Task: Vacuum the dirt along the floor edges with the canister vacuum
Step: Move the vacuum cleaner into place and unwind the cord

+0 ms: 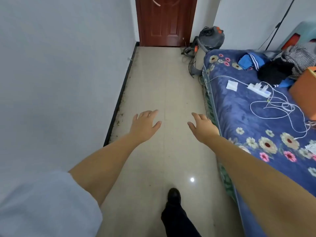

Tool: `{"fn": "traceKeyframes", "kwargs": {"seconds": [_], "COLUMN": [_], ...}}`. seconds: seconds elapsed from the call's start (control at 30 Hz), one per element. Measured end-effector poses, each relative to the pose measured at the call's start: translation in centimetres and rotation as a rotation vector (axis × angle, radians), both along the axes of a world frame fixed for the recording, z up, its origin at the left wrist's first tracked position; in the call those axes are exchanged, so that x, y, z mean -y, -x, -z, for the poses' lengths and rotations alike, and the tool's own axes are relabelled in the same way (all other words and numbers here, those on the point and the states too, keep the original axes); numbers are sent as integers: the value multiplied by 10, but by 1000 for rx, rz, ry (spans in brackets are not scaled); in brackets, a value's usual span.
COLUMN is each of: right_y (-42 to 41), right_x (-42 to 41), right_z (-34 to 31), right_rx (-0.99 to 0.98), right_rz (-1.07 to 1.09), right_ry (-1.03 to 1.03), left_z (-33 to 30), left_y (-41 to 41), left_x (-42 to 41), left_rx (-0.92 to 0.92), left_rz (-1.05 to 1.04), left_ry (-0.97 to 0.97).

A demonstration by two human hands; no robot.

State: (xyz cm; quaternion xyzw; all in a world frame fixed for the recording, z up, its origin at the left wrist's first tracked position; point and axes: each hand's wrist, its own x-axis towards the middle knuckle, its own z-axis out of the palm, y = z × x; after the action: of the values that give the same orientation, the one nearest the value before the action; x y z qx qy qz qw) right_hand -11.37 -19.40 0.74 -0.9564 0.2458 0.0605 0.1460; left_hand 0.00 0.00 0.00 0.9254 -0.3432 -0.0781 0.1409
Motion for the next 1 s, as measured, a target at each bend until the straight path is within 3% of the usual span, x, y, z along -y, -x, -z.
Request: {"fn": "traceKeyframes", "kwargs": {"seconds": [0.4,0.67,1.0], "right_y": [-185,-326,-559], "right_x": [158,229,311], "right_z": [-21,-15,-11], "right_rx": [-33,-56,-12], "right_rz": [-27,-109,-46], "right_ry": [30,13,-1], "left_z": [-24,-28,-31], "left_y": [-186,-313,-554], "left_x": [156,215,301], "left_rx": [-74,-155,-137], "left_rz": [11,-59,-1], "left_ry": [-17,8,1]}}
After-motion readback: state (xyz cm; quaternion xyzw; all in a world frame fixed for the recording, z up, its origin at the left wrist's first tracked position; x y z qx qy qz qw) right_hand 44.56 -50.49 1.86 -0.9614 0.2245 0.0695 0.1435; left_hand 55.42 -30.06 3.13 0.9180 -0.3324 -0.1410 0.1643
